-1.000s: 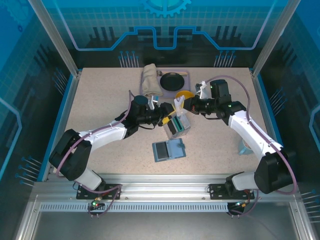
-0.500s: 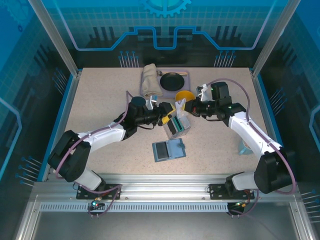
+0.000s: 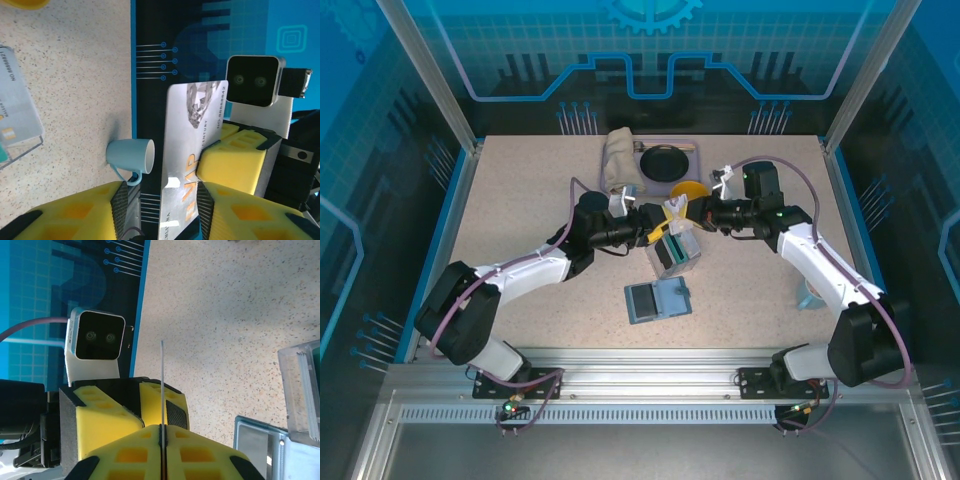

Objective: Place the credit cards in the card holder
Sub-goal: Pick up the credit card from the storage box, then insert the credit card into the card slot.

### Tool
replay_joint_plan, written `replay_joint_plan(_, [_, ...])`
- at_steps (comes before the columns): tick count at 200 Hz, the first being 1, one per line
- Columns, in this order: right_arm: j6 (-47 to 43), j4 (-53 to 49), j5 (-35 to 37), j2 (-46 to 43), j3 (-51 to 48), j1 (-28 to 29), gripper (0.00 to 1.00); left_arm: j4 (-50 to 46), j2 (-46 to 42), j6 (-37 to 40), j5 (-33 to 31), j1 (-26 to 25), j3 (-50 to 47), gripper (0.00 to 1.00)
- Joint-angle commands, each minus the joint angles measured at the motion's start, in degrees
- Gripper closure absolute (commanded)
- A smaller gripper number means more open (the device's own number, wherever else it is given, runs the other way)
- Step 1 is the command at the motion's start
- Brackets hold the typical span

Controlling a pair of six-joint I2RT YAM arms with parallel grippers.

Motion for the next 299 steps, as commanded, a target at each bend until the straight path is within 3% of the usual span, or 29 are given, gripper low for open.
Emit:
replay_joint_plan(1, [1.0, 2.0, -3.1, 0.9, 0.0, -0.1, 0.91, 3.4, -0.2, 0.1, 2.4, 0.3, 1.9, 0.62])
replay_joint_plan(41, [1.0, 2.1, -5.2, 2.3, -0.1, 0.0, 0.9, 4.4, 0.0, 0.0, 3.0, 0.3, 1.9, 0.74])
replay_joint_plan(63, [-0.7, -0.7, -5.2, 3.2, 0.8, -0.1, 0.88, 4.0, 0.0, 0.1, 2.8, 0.3, 1.8, 0.9])
replay_joint_plan(89, [-4.4, -5.7, -3.3, 3.7, 1.9, -0.5, 0.82, 0.7, -0.8, 1.5, 2.0, 0.4, 1.0, 0.99])
replay_joint_plan(109, [-9.0, -12.0, 1.4, 3.7, 2.8, -0.5, 0.73, -4.2, -2.4, 3.6, 1.1, 0.4, -0.2, 1.0])
replay_joint_plan(135, [-14.9, -19.1, 11.9, 3.2, 1.0, 0.9, 0.51, -13.7, -6.3, 7.8, -1.7, 0.3, -4.0, 1.0])
replay_joint_plan(168, [-18.6, -22.5, 24.5, 3.7, -4.0, 7.0, 0.4, -33.1, -9.4, 18.9, -9.9, -4.9, -5.4, 1.0])
replay_joint_plan(202, [-18.1, -23.0, 35.4, 5.6, -6.9, 16.2, 0.34, -26.2, -10.8, 13.2, -12.3, -7.7, -14.4, 1.0])
replay_joint_plan(235, [-15.7, -20.1, 37.3, 8.8, -8.7, 20.8, 0.31, -26.5, -13.0, 11.4, -15.9, -9.0, -17.9, 1.0])
replay_joint_plan(299, [-15.9, -18.2, 38.2, 15.2, -7.2, 21.7, 0.32, -18.0, -9.5, 11.7, -13.8, -9.2, -19.6, 1.0])
